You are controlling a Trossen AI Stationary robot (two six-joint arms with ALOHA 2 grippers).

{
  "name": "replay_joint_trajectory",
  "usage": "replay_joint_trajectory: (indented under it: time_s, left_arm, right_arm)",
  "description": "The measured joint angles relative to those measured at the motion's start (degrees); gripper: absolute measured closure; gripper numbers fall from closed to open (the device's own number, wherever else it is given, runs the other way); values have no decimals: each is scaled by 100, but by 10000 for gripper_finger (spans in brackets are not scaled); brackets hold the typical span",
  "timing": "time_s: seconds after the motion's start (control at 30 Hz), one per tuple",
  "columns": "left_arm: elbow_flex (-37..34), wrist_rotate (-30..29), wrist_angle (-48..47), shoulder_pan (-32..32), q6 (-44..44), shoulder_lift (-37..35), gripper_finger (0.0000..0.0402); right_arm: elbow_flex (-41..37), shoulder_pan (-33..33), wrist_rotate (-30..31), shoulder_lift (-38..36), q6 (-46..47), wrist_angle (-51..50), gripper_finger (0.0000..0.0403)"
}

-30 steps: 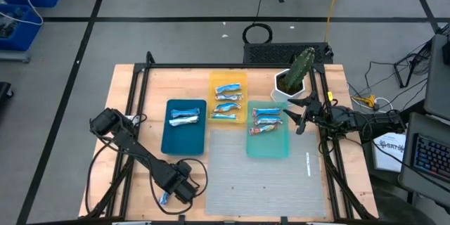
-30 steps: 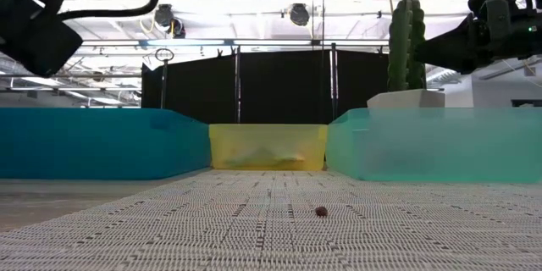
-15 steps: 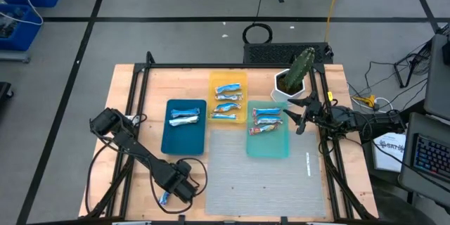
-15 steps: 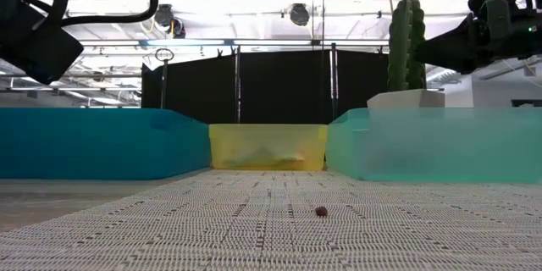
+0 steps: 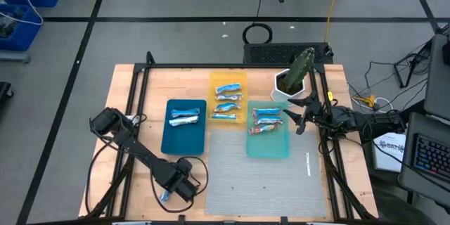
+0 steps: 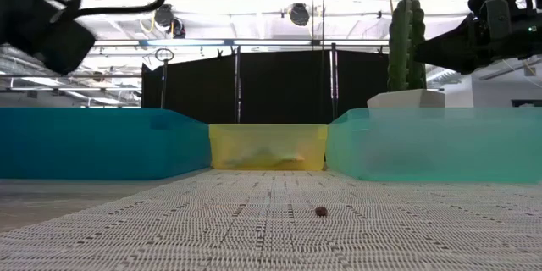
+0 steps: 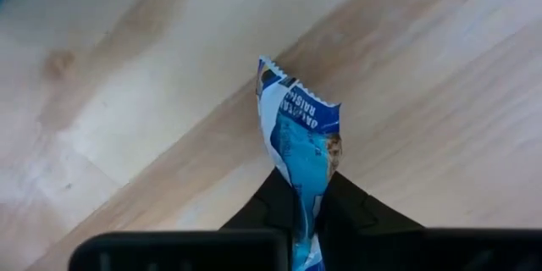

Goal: Pick and place Granola Bars by type
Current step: Put the blue granola bar into the blue bin

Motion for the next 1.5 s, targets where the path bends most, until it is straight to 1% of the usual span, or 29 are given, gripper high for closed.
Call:
replay_joint_trajectory:
  time_s: [0.17, 0.33, 0.47, 0.63, 0.73, 0.97, 1.13, 1.3, 1.4, 1.5]
  left_arm:
    - [202, -116, -264, 201, 33, -211, 378]
    - [494, -137, -570, 480, 247, -675, 377]
    - [920, -301, -1152, 747, 559, -1184, 381]
    - [1611, -401, -2050, 1123, 1250, -1651, 380]
    - [2010, -476, -2475, 1367, 1913, -1849, 379]
    - [2730, -471, -2975, 1954, 3770, -2190, 382]
    - [3075, -233, -3202, 2466, 5050, -2364, 383]
    - [3272, -52, -3485, 3043, 6294, -2670, 383]
    - [3278, -44, -3710, 3477, 7096, -2872, 383]
    - [3267, -30, -3677, 3946, 7978, -3067, 383]
  right_arm:
    - [2, 2, 0, -2, 0, -2, 181]
    - [0, 0, 1, -2, 0, 1, 181]
    - [0, 0, 0, -2, 0, -1, 181]
    - [2, 2, 0, 0, 0, -2, 181]
    - [0, 2, 2, 0, 0, -2, 181]
    - [0, 0, 0, 0, 0, -2, 181]
    - [1, 2, 0, 0, 0, 0, 181]
    - [0, 2, 0, -2, 0, 0, 181]
    - [0, 2, 2, -1, 0, 0, 181]
    - [0, 2, 1, 0, 0, -2, 181]
